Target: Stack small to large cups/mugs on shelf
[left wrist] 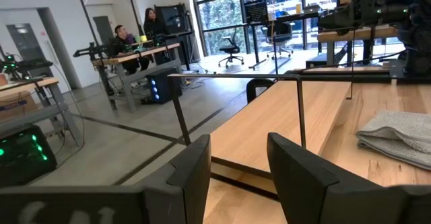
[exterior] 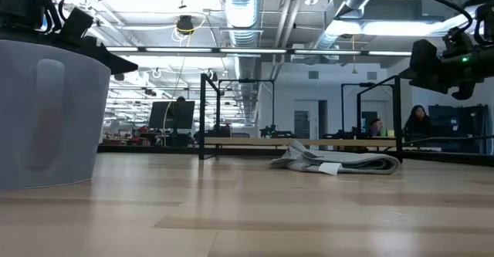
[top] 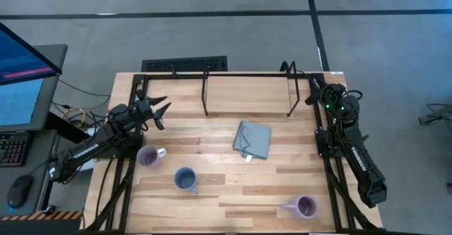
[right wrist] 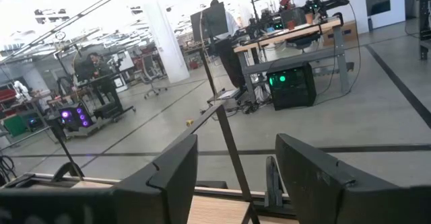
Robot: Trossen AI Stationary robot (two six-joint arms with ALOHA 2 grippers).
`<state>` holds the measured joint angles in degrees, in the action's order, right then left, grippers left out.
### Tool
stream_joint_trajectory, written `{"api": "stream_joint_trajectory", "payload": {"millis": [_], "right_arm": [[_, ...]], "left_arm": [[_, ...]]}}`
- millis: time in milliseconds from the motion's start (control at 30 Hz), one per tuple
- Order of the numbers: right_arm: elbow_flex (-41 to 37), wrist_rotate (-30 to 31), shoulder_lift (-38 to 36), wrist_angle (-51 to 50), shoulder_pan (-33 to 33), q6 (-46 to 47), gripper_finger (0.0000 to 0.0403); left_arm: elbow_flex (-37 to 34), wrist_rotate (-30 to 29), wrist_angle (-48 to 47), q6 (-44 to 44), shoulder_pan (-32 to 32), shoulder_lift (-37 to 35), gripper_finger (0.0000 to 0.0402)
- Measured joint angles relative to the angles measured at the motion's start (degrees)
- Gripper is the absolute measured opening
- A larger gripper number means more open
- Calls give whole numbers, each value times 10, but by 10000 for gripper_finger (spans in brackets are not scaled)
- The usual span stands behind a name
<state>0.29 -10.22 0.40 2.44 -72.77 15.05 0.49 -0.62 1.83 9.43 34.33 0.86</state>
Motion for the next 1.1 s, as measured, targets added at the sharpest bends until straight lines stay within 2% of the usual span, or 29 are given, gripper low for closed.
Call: {"api": "stream_joint_trajectory", "payload": {"millis": [500, 733, 1100], "right_arm": [[0, 0, 0, 0, 0, 0, 221], [0, 0, 0, 0, 0, 0, 221], [0, 0, 0, 0, 0, 0, 221]], "left_arm": [[0, 0, 0, 0, 0, 0, 139], [0, -9, 1, 58, 0, 0, 139], [0, -11, 1, 55, 0, 0, 139]]}}
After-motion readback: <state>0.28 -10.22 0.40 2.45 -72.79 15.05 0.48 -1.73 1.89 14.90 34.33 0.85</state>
